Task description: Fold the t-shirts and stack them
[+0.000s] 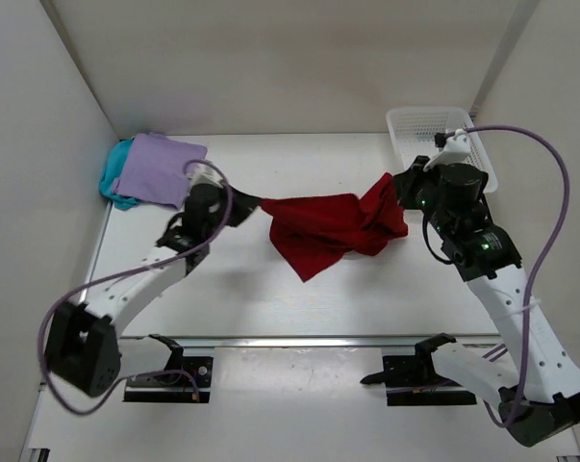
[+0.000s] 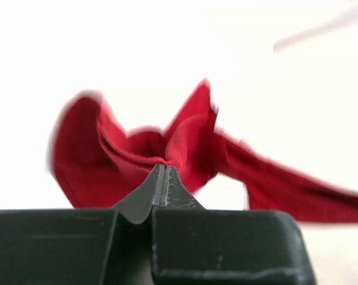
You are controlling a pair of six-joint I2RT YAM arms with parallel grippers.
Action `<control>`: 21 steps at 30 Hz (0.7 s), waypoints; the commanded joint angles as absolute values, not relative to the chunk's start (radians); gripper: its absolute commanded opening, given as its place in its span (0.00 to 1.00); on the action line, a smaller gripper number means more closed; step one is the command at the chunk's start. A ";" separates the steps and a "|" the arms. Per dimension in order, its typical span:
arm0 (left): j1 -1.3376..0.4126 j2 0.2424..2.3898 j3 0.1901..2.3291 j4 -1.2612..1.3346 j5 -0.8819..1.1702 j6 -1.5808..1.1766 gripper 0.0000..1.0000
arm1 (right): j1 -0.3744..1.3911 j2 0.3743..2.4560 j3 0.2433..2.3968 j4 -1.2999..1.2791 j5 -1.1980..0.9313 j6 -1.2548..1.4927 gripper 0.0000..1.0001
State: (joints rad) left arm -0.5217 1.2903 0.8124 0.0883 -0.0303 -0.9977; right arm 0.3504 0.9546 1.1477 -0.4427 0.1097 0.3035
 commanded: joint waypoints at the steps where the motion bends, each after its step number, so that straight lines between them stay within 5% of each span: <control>1: -0.358 1.108 0.873 -0.039 0.014 -0.872 0.00 | 0.417 0.905 1.319 -0.535 0.354 0.229 0.00; 11: 0.127 0.980 1.211 -0.248 0.308 -0.818 0.00 | 0.932 1.067 1.863 -0.570 0.932 -0.142 0.00; 13: 0.115 1.002 1.258 -0.247 0.295 -0.813 0.00 | 1.123 1.068 1.791 -0.349 1.092 -0.388 0.00; 15: 0.135 1.028 1.264 -0.238 0.307 -0.827 0.00 | 1.289 1.032 1.541 0.596 1.204 -0.971 0.00; 16: 0.129 1.043 1.259 -0.230 0.301 -0.828 0.00 | 1.311 1.061 1.514 0.668 1.206 -1.112 0.00; 17: 0.115 1.057 1.235 -0.230 0.281 -0.819 0.00 | 1.187 1.107 1.582 0.518 1.180 -0.893 0.01; 19: 0.059 1.063 1.201 -0.232 0.211 -0.787 0.00 | 0.954 1.179 1.757 -0.277 0.866 -0.393 0.00; 21: 0.016 1.046 1.120 -0.207 0.135 -0.772 0.00 | 0.608 1.238 1.796 -0.485 0.457 -0.114 0.00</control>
